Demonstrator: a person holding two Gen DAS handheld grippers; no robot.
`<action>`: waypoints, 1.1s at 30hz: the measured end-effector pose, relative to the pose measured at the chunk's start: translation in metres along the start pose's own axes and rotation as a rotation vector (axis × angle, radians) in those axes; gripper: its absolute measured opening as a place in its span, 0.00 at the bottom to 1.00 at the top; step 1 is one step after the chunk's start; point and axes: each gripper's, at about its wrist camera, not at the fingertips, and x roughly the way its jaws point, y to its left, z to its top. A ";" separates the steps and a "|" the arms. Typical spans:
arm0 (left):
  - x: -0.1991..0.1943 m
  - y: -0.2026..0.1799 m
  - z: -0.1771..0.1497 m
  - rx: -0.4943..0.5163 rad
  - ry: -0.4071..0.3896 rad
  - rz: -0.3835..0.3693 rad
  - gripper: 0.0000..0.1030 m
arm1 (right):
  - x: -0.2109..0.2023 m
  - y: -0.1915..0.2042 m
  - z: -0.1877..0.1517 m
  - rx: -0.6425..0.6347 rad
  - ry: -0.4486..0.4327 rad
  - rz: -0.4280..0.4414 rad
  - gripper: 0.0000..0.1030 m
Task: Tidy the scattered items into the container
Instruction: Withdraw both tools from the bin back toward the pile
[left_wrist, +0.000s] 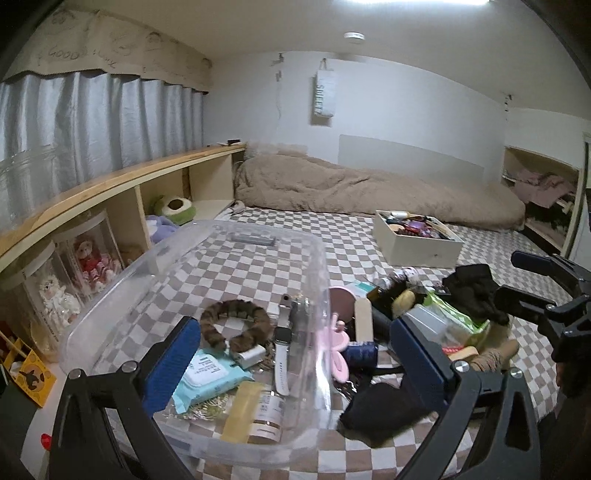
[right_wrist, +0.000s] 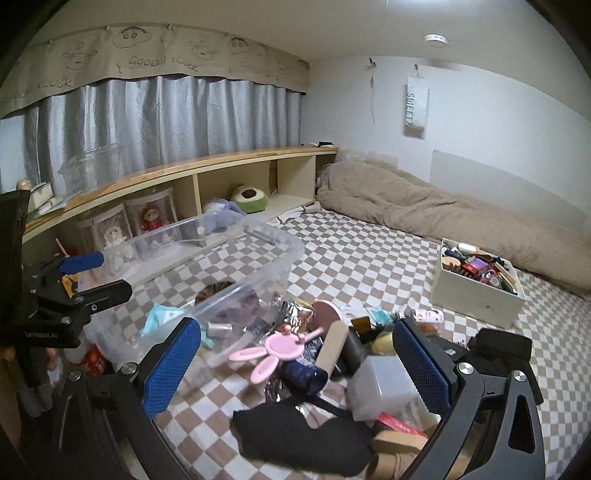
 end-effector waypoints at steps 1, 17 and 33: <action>-0.001 -0.003 -0.002 0.008 0.001 -0.004 1.00 | -0.002 -0.002 -0.003 0.007 0.001 0.004 1.00; -0.006 -0.029 -0.021 0.120 0.013 0.020 1.00 | 0.002 -0.011 -0.031 0.044 0.029 0.038 1.00; 0.005 -0.033 -0.029 0.137 0.060 0.024 1.00 | 0.011 -0.008 -0.041 0.008 0.068 0.033 1.00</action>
